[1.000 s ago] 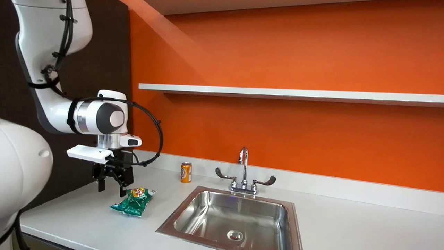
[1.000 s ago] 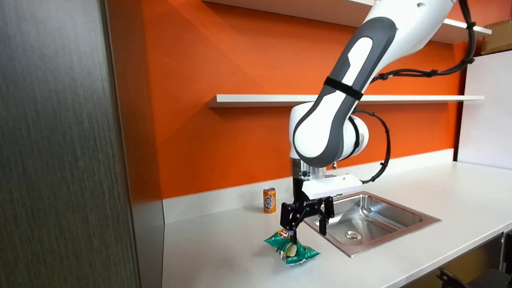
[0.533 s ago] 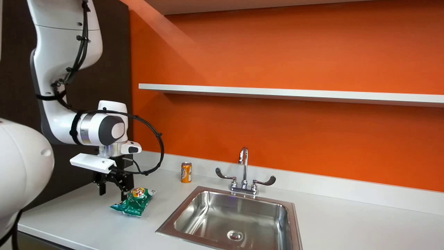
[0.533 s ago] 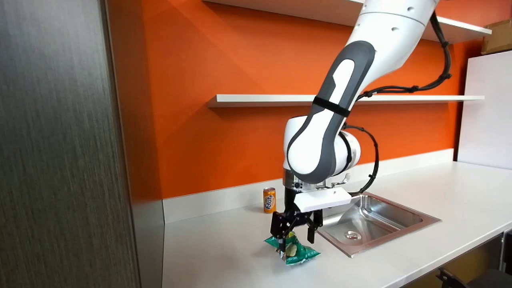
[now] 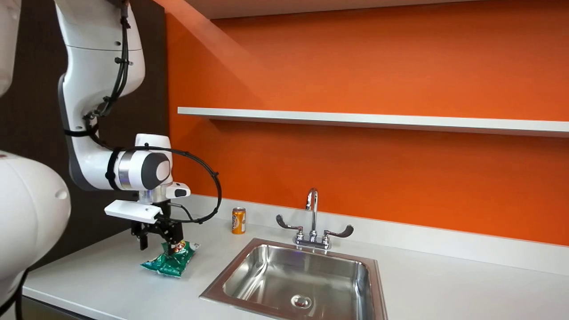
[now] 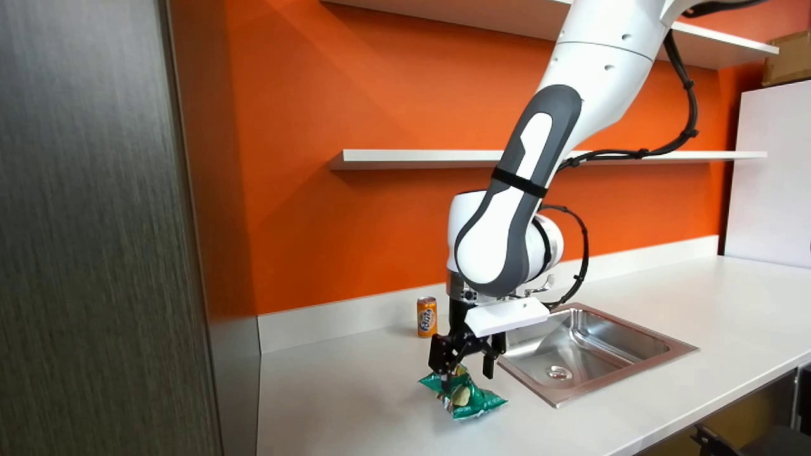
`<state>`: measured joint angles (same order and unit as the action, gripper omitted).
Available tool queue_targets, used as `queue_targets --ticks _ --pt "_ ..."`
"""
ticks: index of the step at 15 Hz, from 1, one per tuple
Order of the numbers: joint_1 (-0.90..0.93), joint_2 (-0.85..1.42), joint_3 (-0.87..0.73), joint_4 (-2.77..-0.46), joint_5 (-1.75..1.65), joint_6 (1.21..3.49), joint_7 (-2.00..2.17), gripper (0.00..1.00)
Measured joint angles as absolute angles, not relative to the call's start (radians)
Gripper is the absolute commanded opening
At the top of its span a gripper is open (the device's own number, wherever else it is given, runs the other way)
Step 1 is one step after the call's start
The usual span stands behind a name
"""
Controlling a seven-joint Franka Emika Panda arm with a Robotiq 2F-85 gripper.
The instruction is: Put the packet on the shelf
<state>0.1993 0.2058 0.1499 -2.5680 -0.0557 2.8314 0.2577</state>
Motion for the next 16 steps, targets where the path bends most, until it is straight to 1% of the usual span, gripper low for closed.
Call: queue_targets --ticks 13,14,15,16 --pt "0.251 0.286 0.075 -2.51 -0.087 2.868 0.258 1.0" --pt "0.253 0.291 0.07 -2.506 -0.087 2.869 0.258 0.75" --pt "0.256 0.294 0.066 -2.502 -0.087 2.87 0.258 0.72" --pt "0.258 0.297 0.062 -2.5 -0.087 2.871 0.258 0.65"
